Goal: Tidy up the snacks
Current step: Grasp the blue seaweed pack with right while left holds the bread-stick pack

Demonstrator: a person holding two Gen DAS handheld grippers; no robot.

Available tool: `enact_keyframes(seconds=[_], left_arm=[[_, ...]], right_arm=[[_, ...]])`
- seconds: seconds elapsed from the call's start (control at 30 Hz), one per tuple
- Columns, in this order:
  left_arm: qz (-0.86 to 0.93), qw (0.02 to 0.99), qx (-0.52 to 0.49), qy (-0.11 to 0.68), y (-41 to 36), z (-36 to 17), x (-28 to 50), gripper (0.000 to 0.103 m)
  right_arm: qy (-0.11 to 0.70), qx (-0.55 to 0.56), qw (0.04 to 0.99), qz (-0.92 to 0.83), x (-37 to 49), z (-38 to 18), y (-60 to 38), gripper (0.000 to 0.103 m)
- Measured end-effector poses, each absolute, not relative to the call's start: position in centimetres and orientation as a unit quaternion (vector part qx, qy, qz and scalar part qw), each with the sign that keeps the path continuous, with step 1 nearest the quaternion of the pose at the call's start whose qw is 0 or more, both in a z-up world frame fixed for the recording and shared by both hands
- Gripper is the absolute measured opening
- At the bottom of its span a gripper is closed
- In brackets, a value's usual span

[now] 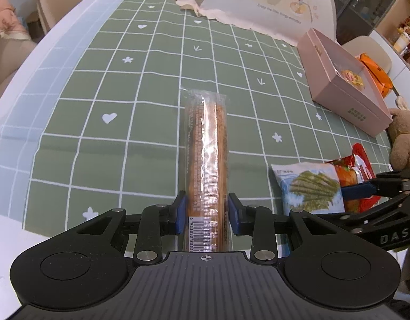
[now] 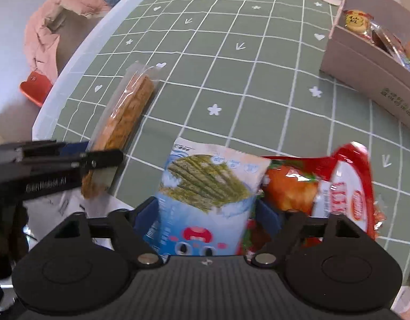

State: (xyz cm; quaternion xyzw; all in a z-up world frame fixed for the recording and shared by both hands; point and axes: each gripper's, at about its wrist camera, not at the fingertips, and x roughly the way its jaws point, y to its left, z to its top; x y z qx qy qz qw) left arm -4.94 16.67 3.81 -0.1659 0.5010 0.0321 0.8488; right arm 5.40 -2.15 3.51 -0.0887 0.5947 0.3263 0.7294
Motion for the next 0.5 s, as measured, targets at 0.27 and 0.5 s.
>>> enact_keyframes(seconds=[0.27,0.5], left_arm=[[0.034,0.849,-0.164,0.501,16.8,3.8,-5.2,0.036],[0.033,0.849,-0.150,0.505,16.3,3.7,-4.6,0.037]], right_arm=[[0.538,-0.233,0.737,0.336,1.2,2.2,0.9,0.099],[0.485,-0.210,0.770,0.357,0.0,5.3,-1.7,0.083]])
